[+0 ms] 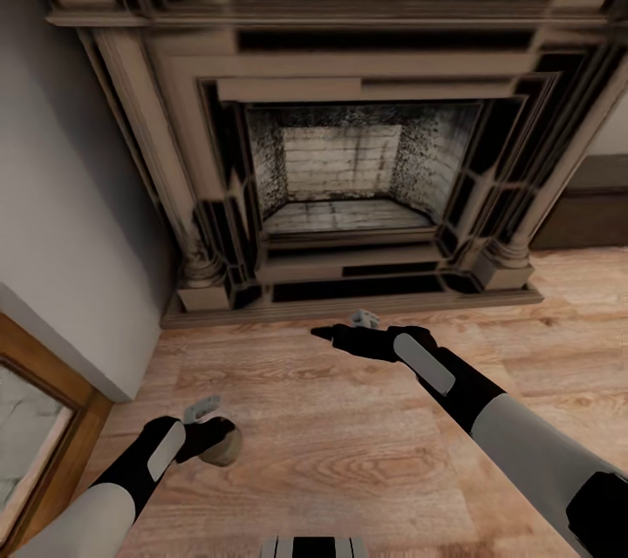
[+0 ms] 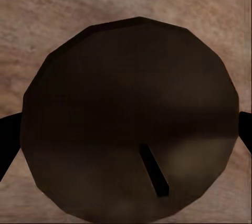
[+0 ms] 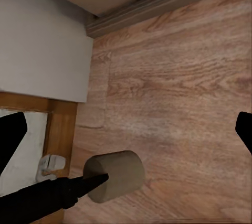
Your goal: Place each of the two pumpkins and all three candles from the living room inside a cabinet in the living room (use any cabinet), then make sure every cabinet is closed, and position the cauldron so it is next to a table in the living room.
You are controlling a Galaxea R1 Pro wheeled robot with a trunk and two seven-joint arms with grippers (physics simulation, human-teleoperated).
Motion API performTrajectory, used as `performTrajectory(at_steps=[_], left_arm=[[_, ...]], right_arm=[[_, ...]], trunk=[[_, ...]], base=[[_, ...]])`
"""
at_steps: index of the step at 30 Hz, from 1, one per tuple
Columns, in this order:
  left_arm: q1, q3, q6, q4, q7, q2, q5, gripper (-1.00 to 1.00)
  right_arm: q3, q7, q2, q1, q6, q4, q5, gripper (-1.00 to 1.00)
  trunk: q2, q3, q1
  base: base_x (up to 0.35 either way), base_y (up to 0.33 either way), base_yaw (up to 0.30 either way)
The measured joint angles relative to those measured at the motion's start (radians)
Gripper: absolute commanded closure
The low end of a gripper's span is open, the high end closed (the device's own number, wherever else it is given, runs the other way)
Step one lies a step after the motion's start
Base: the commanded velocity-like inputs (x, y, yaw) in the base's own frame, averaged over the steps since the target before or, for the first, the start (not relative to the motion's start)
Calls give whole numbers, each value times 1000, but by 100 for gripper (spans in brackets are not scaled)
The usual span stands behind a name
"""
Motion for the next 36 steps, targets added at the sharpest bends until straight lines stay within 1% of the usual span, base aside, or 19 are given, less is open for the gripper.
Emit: performTrajectory(at_steps=[5,7,15,23,26,36], left_arm=[[0,4,10,-5,0,0,0,100],[0,5,11,-6,1,-2,0,100],[0,5,11,-6,3,-5,-1,100],[0,5,11,-6,3,-5,-1,100],[0,3,11,-6,4,-9,-2,100],[0,4,12,-5,3,-9,-2,100]], right_arm=[[-1,1,-2,0,-1,0,-1,-100],[-1,1,-1,0,0,-1,-1,-100],[-1,3,-7,0,-1,-1,-3,-100],[-4,5,-8,0,-3,0,-11,-100],[-12,4,-8,0,-3,1,-12,-100],[-16,3,-8,0,-3,2,-12,-100]], trunk=[[1,24,-2],[2,32,-4],[3,64,-7],[5,103,-11],[6,118,-12],[8,168,-17]], base=[[-278,0,-158],[-21,0,-11],[-2,0,-37],[0,0,-222],[0,0,-238],[0,0,-240]])
